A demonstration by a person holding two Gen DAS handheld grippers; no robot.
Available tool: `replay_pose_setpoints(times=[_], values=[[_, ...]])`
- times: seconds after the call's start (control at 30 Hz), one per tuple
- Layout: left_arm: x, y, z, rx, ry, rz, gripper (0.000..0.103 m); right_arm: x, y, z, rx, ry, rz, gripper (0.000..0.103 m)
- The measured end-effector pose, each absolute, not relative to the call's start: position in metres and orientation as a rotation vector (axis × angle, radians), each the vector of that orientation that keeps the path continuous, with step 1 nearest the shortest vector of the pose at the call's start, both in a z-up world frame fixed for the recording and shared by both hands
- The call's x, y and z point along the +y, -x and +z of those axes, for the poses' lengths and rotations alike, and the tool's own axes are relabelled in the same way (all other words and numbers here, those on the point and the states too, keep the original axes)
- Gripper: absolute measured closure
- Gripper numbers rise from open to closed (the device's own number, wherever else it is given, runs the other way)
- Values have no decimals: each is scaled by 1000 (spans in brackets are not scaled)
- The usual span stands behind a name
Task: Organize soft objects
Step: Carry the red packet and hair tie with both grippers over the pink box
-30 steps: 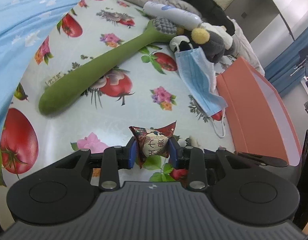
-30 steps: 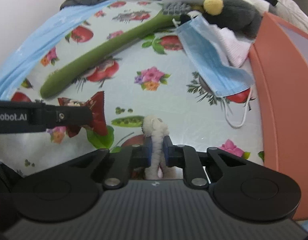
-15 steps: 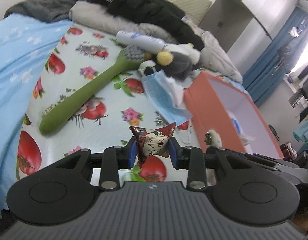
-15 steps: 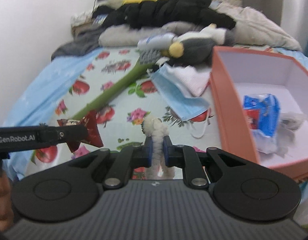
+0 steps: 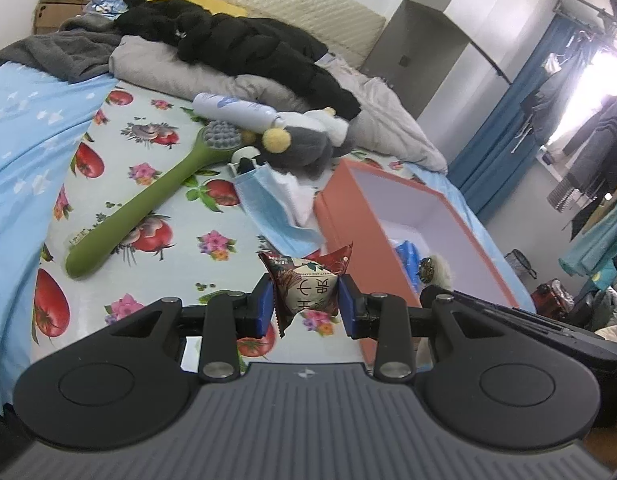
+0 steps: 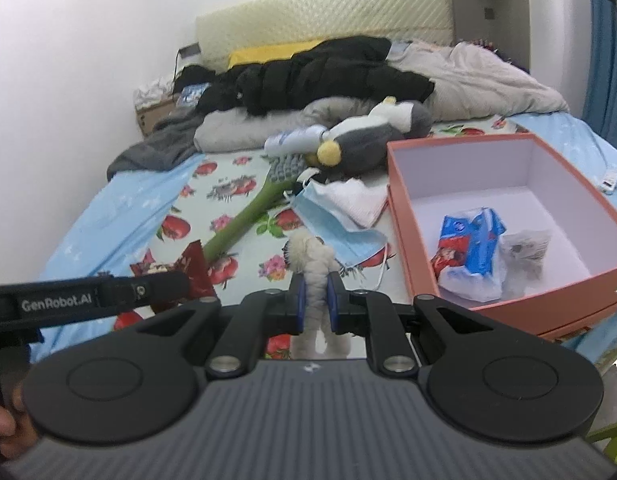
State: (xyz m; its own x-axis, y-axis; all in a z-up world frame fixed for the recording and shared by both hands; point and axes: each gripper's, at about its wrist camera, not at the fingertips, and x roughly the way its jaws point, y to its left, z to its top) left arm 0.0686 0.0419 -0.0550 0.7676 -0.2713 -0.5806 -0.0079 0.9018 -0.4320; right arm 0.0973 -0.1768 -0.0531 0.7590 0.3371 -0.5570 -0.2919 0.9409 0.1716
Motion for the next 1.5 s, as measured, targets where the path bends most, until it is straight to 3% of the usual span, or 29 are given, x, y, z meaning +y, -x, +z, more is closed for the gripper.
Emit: replay_pose_setpoints(times=[0.27,0.8,1.5], values=[[14,-49,-40,688,390,-232,64,-198,-63,-28,586,-95,319,88],[-56,-64,-27,706,310,-413,64,-259,-46,-28,589,-152,165,88],[-152,-241,-60,858,245,-476,64,-333,-171,-60,676,-241,45,87]])
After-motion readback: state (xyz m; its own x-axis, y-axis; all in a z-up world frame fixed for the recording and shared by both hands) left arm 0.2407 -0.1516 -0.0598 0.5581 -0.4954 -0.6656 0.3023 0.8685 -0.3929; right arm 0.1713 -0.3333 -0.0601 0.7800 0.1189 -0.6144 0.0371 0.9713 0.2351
